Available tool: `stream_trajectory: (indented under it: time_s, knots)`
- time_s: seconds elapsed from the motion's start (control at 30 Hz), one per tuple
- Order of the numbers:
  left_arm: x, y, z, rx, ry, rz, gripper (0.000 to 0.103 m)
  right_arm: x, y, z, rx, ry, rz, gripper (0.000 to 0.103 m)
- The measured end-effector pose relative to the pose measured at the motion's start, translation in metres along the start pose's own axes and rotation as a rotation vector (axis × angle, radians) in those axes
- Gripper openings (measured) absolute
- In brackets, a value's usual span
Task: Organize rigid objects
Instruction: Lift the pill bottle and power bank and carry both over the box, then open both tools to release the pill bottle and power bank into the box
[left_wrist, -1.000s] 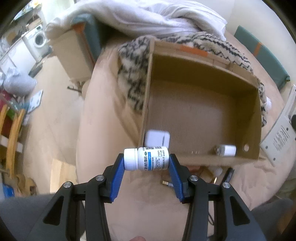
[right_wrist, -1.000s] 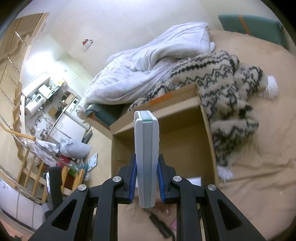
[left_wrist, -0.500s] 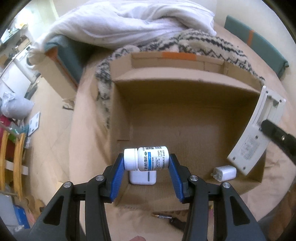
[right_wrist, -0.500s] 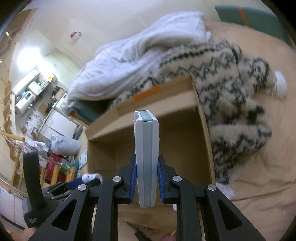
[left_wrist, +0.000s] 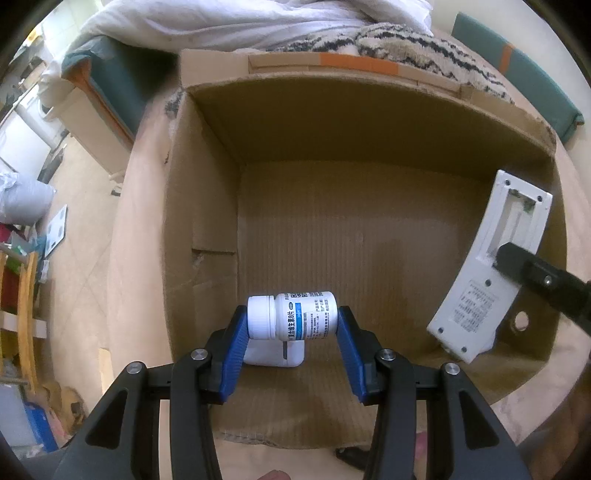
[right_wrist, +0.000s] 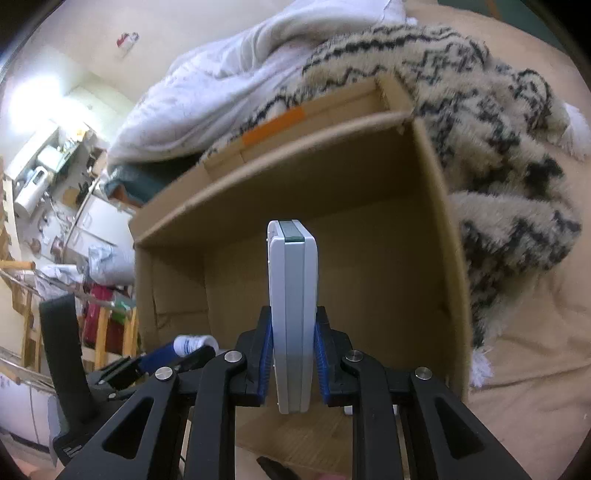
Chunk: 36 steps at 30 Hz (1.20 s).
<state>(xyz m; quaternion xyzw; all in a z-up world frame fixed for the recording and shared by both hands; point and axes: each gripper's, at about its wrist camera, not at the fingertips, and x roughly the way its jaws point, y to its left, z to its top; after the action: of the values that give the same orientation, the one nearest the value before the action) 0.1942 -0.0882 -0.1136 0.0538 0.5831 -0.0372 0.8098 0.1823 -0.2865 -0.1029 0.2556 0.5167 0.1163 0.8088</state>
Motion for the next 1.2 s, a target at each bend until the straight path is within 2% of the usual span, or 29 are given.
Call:
stream_trajectory:
  time_s: [0.37,0.5,0.9,1.03,1.13,1.2]
  knots:
    - [0.005,-0.004,-0.003,0.018,0.01,0.022,0.043,0.026,0.004,-0.008,-0.038,0.087,-0.065,0.022]
    - [0.006,-0.004,-0.003,0.023,0.015,0.027,0.043,0.028,0.003,-0.006,-0.039,0.086,-0.092,0.022]
    - [0.007,-0.003,-0.005,0.027,0.021,0.026,0.043,0.036,0.004,-0.005,-0.027,0.094,-0.106,0.023]
    - [0.007,-0.001,-0.006,0.031,0.023,0.02,0.044,0.031,0.0,-0.004,-0.018,0.07,-0.132,0.023]
    - [0.004,-0.006,-0.005,0.03,0.02,0.016,0.047,0.019,0.0,0.0,-0.01,0.01,-0.123,0.026]
    - [0.002,-0.006,-0.005,0.026,0.017,0.014,0.061,0.007,0.004,0.003,-0.029,-0.05,-0.126,0.032]
